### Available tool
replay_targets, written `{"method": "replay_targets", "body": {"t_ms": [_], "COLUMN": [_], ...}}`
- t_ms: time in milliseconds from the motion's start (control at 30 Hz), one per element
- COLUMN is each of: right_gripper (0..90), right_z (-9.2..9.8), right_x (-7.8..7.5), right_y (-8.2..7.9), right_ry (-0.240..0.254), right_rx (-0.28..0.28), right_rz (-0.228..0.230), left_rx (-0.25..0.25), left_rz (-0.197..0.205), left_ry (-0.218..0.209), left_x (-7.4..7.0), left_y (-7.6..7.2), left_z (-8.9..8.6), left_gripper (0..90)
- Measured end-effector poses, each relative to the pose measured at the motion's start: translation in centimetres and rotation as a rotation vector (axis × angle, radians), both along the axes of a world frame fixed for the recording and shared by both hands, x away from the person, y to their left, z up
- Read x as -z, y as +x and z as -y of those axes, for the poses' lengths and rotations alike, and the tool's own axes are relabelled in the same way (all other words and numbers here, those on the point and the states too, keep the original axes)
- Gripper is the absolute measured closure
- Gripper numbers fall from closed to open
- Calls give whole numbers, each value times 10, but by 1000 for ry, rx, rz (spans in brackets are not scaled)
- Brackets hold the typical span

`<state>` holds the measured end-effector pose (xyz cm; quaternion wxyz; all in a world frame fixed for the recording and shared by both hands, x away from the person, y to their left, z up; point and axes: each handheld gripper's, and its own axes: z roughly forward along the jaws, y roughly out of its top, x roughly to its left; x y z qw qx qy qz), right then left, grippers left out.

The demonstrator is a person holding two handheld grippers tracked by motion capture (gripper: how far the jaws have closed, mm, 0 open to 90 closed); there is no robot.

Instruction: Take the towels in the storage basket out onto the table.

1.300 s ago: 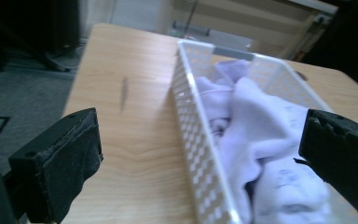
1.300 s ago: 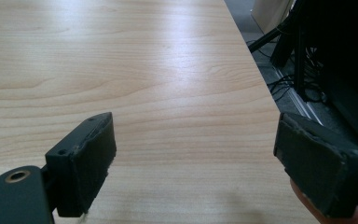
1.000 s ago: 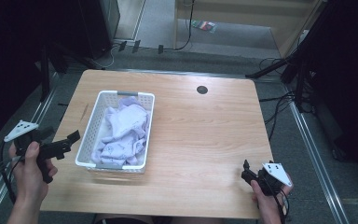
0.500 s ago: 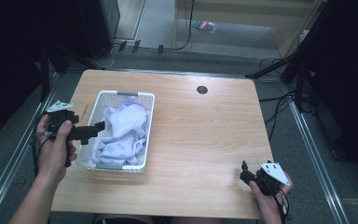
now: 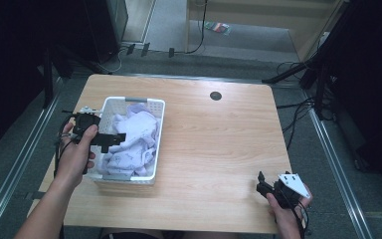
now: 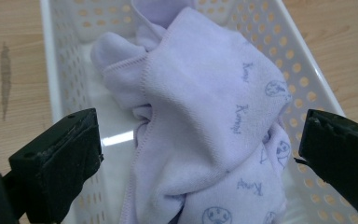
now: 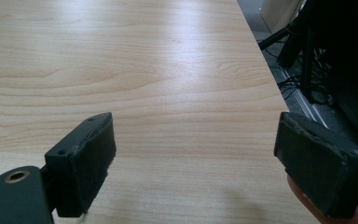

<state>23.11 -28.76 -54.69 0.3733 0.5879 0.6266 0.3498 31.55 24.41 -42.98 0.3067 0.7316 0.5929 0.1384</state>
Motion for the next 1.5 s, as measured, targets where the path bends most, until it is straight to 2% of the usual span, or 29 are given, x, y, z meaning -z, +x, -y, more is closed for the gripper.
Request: {"method": "replay_targets", "body": {"t_ms": [100, 267, 300, 333, 400, 467, 500, 567, 600, 733, 800, 867, 1067, 1100, 1133, 1167, 1200, 1233, 1300, 1333, 1400, 1500], "right_gripper": [127, 127, 127, 127, 127, 127, 127, 127, 127, 127, 126, 126, 126, 126, 126, 127, 127, 127, 127, 128, 129, 129], "right_z": [0, 0, 0, 0, 0, 0, 1, 0, 0, 1, 1, 1, 1, 1, 1, 1, 1, 1, 1, 1, 1, 1], "right_x": [0, 0, 0, 0, 0, 0, 0, 0, 0, 0, 0, 0, 0, 0, 0, 0, 0, 0, 0, 0, 0, 0], "right_y": [1, 1, 1, 0, 0, 0, 0, 0, 1, 1, 1, 1, 1, 1, 1, 1, 1, 1, 1, 1, 1, 1], "right_ry": [-3, -1, -2, 1, 1, 2, 1, 2, 1, 3, 5, 6, 6, 5, 5, 4, 4, 4, 4, 4, 6, 4], "right_rx": [1, 0, -1, 2, 2, -1, -5, -5, -5, -8, -8, -8, -7, -6, -6, -7, -7, -7, -5, -6, -4, -7], "right_rz": [-5, -4, -3, -7, -7, -7, -7, -9, -11, -12, -12, -12, -15, -15, -15, -15, -15, -15, -16, -17, -19, -21], "left_rx": [31, 74, 77, 84, 97, 117, 99, 89, 86, 72, 52, 41, 79, 81, 78, 85, 82, 68, 40, 37, 32, 31], "left_rz": [-63, -152, -192, -214, -249, -282, -316, -328, -355, -402, -416, -448, -437, -440, -440, -433, -427, -423, -409, -404, -387, -386], "left_ry": [53, 112, 116, 120, 153, 148, 152, 156, 160, 166, 182, 197, 265, 276, 298, 333, 344, 346, 349, 352, 337, 318], "left_x": [4, 12, 16, 18, 23, 28, 33, 37, 41, 55, 63, 72, 82, 82, 82, 82, 82, 81, 76, 75, 74, 72], "left_y": [9, 24, 29, 32, 37, 42, 47, 49, 52, 57, 59, 60, 57, 57, 57, 56, 56, 56, 56, 56, 55, 55], "left_z": [12, 28, 34, 36, 42, 47, 50, 51, 53, 61, 65, 68, 71, 72, 73, 75, 76, 74, 69, 65, 59, 54], "left_gripper": [0, 0, 0, 0, 0, 0, 0, 0, 0, 0, 0, 0, 0, 38, 38, 89, 89, 119, 267, 370, 518, 561]}}
